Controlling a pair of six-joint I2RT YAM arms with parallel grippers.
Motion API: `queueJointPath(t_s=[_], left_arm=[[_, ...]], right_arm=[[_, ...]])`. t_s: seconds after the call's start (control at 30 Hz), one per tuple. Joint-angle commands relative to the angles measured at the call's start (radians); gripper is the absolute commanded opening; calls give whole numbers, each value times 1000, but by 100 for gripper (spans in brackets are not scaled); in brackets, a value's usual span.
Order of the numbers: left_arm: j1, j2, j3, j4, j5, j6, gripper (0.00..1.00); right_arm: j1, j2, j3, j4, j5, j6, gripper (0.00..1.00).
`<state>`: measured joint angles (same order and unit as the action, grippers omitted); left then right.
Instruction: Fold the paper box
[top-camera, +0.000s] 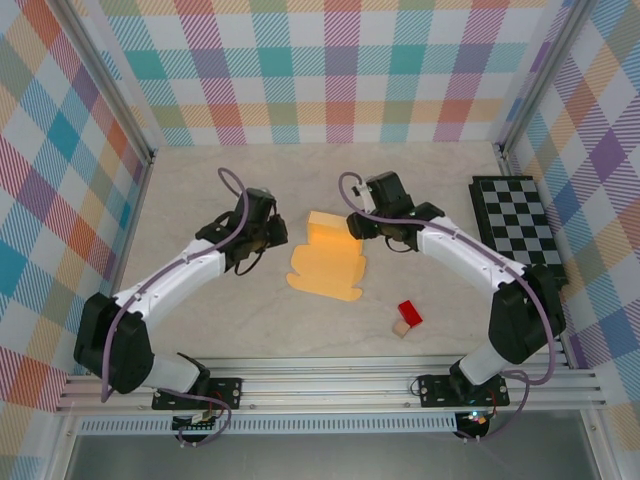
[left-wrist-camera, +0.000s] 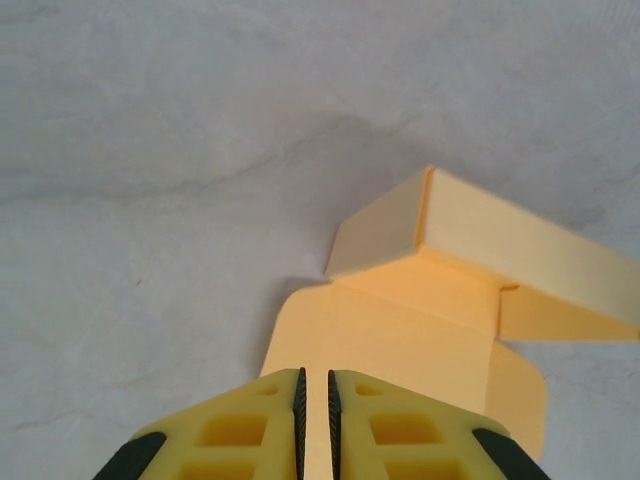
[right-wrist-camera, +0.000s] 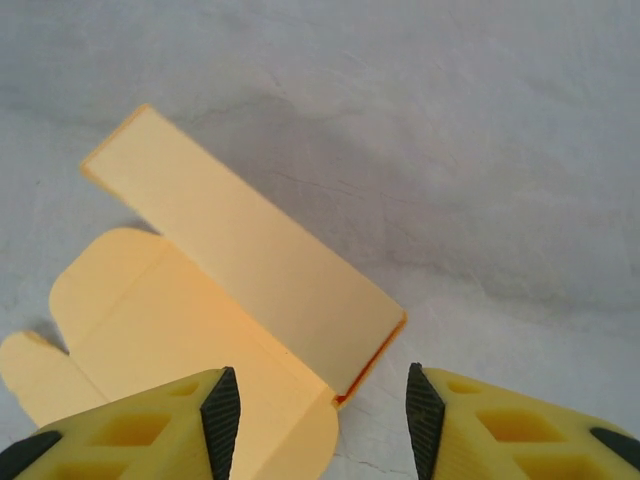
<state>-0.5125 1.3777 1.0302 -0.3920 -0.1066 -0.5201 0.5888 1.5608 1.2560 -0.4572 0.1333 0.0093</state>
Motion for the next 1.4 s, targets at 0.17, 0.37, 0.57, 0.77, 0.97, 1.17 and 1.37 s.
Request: queueJointPath(t_s=[0.17,0.37,0.57,0.77,0.97,1.17,1.37], left_arm=[[14,-112,-140,-83,-90,-14,18],[16,-180,-200,-81,-125,-21,22],[24,-238,-265,-84,-146,-31,25],[40,-245,-286,-81,-138,-24,27],[48,-196,-273,-58,-103,-27,27],[48,-162,-225,-48,-15,-48,28],[48,-156,-203,-65,-32,-58,32]], right_arm=[[160,63,33,-51,120,-704,72],[145,242,243,-104,140,-799,100],[71,434,458,-210,42,-758,100],[-86,580,737,-420,-231,-544,100],[-267,704,786,-477,-460,-365,100],[-413,673,614,-338,-564,-194,100],[-382,443,450,-164,-592,-169,100]])
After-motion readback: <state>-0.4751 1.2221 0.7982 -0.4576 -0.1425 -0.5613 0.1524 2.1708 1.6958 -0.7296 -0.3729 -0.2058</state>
